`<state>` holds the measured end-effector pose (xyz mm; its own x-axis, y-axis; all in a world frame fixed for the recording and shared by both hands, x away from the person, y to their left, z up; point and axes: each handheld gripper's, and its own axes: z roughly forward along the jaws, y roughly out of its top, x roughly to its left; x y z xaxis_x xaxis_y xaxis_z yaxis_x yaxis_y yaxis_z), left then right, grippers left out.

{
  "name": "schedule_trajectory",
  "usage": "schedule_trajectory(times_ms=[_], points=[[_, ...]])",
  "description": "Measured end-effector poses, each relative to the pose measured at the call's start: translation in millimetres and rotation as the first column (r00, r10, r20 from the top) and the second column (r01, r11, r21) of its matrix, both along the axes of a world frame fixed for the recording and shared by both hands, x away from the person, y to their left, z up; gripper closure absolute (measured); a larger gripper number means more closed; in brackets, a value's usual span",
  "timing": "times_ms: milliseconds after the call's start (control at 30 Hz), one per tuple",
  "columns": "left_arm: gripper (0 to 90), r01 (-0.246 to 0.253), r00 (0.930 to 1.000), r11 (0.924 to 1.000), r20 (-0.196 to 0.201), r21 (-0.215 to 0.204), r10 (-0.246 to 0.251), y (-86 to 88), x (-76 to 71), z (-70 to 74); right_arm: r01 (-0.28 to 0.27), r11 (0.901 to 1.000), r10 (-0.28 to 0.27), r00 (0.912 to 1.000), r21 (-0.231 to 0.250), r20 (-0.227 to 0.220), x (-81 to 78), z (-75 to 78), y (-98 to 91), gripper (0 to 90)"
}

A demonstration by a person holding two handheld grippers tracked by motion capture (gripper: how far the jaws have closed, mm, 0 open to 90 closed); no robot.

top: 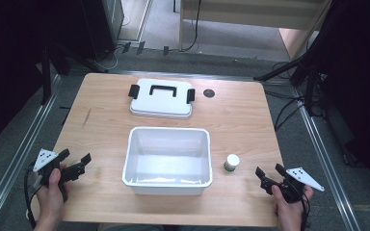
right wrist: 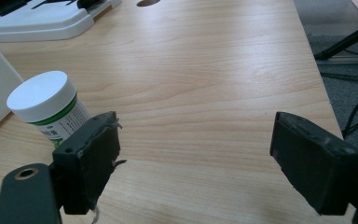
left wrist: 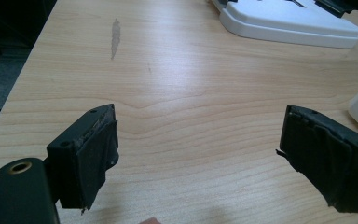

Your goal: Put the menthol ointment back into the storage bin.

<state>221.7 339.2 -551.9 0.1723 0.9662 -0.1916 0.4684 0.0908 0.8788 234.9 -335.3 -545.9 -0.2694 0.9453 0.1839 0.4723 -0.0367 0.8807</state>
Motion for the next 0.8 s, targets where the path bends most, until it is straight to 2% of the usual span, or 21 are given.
schedule_trajectory(times_ms=[133,200,233,267,300,333,367,400,433,467,500,533,567,600,633,667,700,733,800], points=[[12.7,-0.002,0.9998,1.0,0.017,0.003,0.002,-2.4,-1.5,0.1,-0.019,0.9998,0.019,0.9997,0.01,-0.018,2.3,2.4,2.3,18.0],[13.0,-0.005,1.0,0.9996,0.008,0.028,0.004,-5.3,-0.2,0.4,-0.023,0.9993,0.024,0.9991,0.028,-0.035,4.5,6.2,3.7,19.4],[13.4,0.005,1.0,0.9991,0.007,0.042,-0.005,-6.9,0.3,0.3,-0.018,0.9997,0.019,0.9984,0.019,-0.053,6.2,9.8,5.7,19.5],[13.4,0.035,0.9994,0.9971,0.007,0.068,-0.035,-9.3,0.0,0.6,-0.022,0.9997,0.021,0.9971,-0.009,-0.074,8.0,14.7,8.6,20.4],[13.4,0.035,0.9994,0.9971,0.007,0.068,-0.035,-9.3,0.0,0.6,-0.022,0.9997,0.021,0.9971,-0.009,-0.074,8.0,14.7,8.6,20.4],[13.4,0.047,0.9987,0.9962,0.014,0.073,-0.048,-9.9,-0.9,0.8,-0.044,0.9982,0.039,0.9911,-0.04,-0.128,9.8,20.8,11.9,20.6],[13.4,0.037,0.999,0.9967,0.025,0.072,-0.039,-10.2,-1.7,0.8,-0.061,0.9967,0.052,0.9864,-0.053,-0.156,10.6,23.6,12.9,20.7],[13.4,0.037,0.999,0.9967,0.025,0.072,-0.039,-10.2,-1.7,0.8,-0.061,0.9967,0.052,0.9864,-0.053,-0.156,10.6,23.6,12.9,20.7],[13.4,0.032,0.9988,0.9967,0.034,0.074,-0.035,-10.0,-2.8,0.8,-0.088,0.994,0.074,0.9791,-0.065,-0.189,12.1,26.0,13.3,20.8],[13.4,0.03,0.9987,0.9967,0.039,0.076,-0.033,-10.0,-3.5,0.8,-0.13,0.9864,0.101,0.9621,-0.101,-0.254,13.8,31.8,15.0,20.8],[13.4,0.033,0.9986,0.9967,0.038,0.075,-0.036,-10.0,-3.1,0.7,-0.155,0.9806,0.116,0.9531,-0.121,-0.28,14.7,35.7,16.2,20.8],[13.4,0.033,0.9988,0.9968,0.032,0.073,-0.036,-10.0,-2.8,0.7,-0.176,0.9739,0.127,0.9462,-0.143,-0.297,15.6,40.1,17.5,20.7],[13.4,0.033,0.9988,0.9968,0.032,0.073,-0.036,-10.0,-2.8,0.7,-0.176,0.9739,0.127,0.9462,-0.143,-0.297,15.6,40.1,17.5,20.7],[13.4,0.033,0.9989,0.9969,0.031,0.072,-0.035,-10.1,-2.7,0.7,-0.193,0.9673,0.135,0.9418,-0.164,-0.308,16.3,45.2,19.4,20.8],[13.4,0.04,0.9985,0.9959,0.033,0.081,-0.043,-10.3,-3.2,0.8,-0.231,0.9517,0.151,0.9261,-0.203,-0.346,19.1,56.1,23.6,20.8],[13.4,0.044,0.9984,0.9954,0.031,0.085,-0.047,-10.8,-3.3,0.9,-0.244,0.9442,0.151,0.9175,-0.222,-0.368,20.8,61.4,26.1,20.9],[13.4,0.044,0.9984,0.9954,0.031,0.085,-0.047,-10.8,-3.3,0.9,-0.244,0.9442,0.151,0.9175,-0.222,-0.368,20.8,61.4,26.1,20.9],[13.4,0.047,0.9984,0.9949,0.028,0.089,-0.049,-11.2,-2.9,0.8,-0.265,0.9356,0.158,0.9051,-0.233,-0.395,22.9,66.4,28.6,20.9],[13.4,0.048,0.9984,0.9947,0.027,0.09,-0.051,-11.7,-2.7,0.8,-0.326,0.9141,0.188,0.8685,-0.242,-0.459,27.2,74.4,34.6,20.6]])
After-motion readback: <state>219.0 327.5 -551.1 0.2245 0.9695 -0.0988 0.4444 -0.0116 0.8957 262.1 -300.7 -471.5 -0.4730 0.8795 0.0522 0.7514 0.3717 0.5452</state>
